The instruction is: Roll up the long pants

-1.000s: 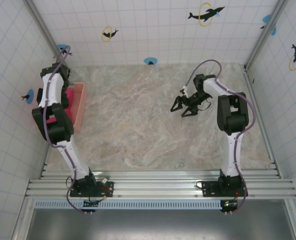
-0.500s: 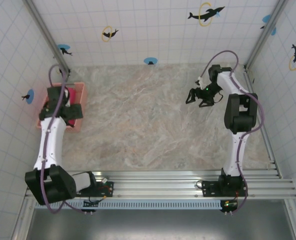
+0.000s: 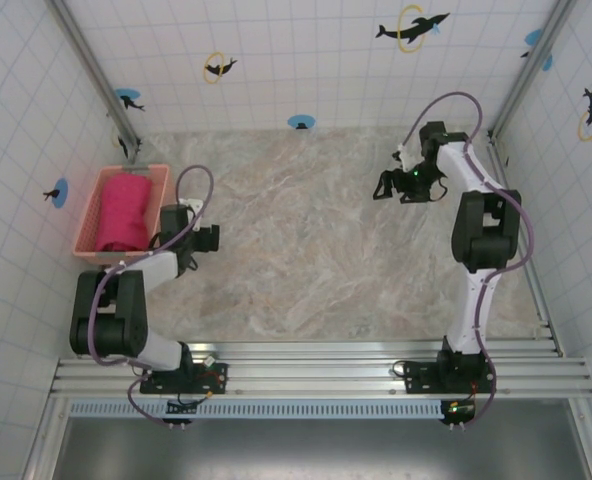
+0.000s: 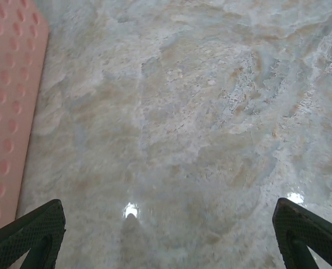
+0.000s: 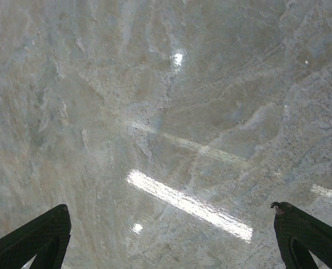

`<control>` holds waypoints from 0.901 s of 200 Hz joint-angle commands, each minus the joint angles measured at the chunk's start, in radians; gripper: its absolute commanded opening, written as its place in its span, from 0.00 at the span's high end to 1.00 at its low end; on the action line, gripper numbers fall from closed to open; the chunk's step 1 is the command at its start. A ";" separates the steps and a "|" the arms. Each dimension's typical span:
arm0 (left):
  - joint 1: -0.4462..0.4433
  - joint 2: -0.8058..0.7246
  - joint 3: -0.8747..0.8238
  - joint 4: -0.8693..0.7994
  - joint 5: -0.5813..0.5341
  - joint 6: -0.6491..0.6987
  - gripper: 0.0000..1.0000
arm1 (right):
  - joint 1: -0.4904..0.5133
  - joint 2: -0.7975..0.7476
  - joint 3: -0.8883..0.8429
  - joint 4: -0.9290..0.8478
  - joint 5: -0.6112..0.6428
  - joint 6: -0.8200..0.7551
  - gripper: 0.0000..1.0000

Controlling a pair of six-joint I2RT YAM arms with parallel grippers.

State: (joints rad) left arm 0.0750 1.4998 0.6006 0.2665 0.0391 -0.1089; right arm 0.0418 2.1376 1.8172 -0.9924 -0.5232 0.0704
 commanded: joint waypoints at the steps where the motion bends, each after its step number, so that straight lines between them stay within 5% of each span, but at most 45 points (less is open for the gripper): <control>1: -0.036 0.028 0.039 0.147 -0.021 0.100 0.03 | 0.010 -0.075 -0.012 0.081 0.004 -0.003 0.04; 29: -0.126 0.017 -0.025 0.256 -0.084 0.195 0.03 | 0.033 -0.137 -0.026 0.189 0.106 -0.007 0.04; 64: -0.138 -0.011 -0.162 0.464 -0.117 0.189 0.03 | 0.082 -0.216 -0.080 0.330 0.379 -0.020 0.04; 79: -0.161 0.052 -0.257 0.754 -0.117 0.221 0.03 | 0.091 -0.252 -0.143 0.397 0.427 -0.012 0.04; 92: -0.169 0.011 -0.214 0.582 -0.141 0.215 0.03 | 0.099 -0.303 -0.230 0.457 0.483 0.001 0.04; 138: -0.158 0.019 -0.211 0.598 -0.123 0.209 0.02 | 0.120 -0.548 -0.668 0.825 0.680 0.074 0.04; 161: -0.137 0.019 -0.199 0.569 -0.080 0.200 0.02 | 0.184 -0.614 -0.890 1.007 0.874 -0.049 0.04; 180: -0.136 0.017 -0.200 0.566 -0.077 0.200 0.03 | 0.214 -0.655 -1.003 1.070 0.881 -0.046 0.04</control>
State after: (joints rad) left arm -0.0708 1.5242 0.3767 0.8185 -0.0681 0.0822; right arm 0.2123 1.5440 0.9241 -0.1268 0.2276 0.0570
